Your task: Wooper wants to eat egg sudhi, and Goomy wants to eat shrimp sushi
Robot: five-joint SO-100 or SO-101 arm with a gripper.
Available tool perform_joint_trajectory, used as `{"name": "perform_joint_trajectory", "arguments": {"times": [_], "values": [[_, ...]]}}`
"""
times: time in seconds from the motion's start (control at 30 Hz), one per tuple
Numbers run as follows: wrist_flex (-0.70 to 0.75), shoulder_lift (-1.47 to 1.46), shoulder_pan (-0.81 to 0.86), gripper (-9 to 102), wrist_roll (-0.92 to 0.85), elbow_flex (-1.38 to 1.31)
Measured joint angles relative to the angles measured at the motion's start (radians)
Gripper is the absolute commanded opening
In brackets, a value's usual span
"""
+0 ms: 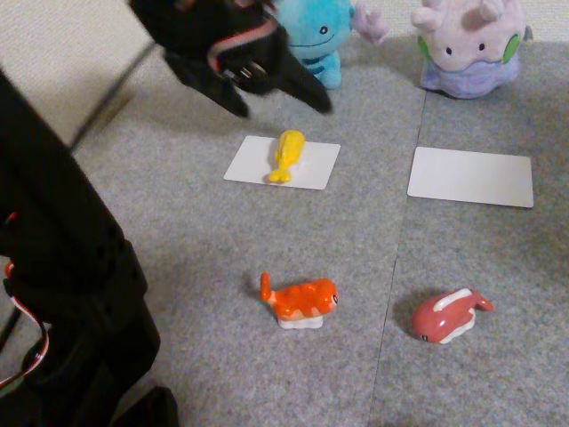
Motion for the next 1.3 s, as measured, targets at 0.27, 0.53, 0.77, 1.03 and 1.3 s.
{"name": "perform_joint_trajectory", "arguments": {"times": [0.27, 0.53, 0.77, 1.03, 1.3], "values": [[0.318, 0.342, -0.031, 38, 0.0, 0.008], [0.583, 0.615, 0.094, 38, 0.002, 0.008], [0.738, 0.649, 0.367, 38, -0.044, 0.008], [0.755, 0.649, 0.543, 38, -0.135, 0.008], [0.761, 0.563, 0.543, 38, -0.311, 0.008]]}}
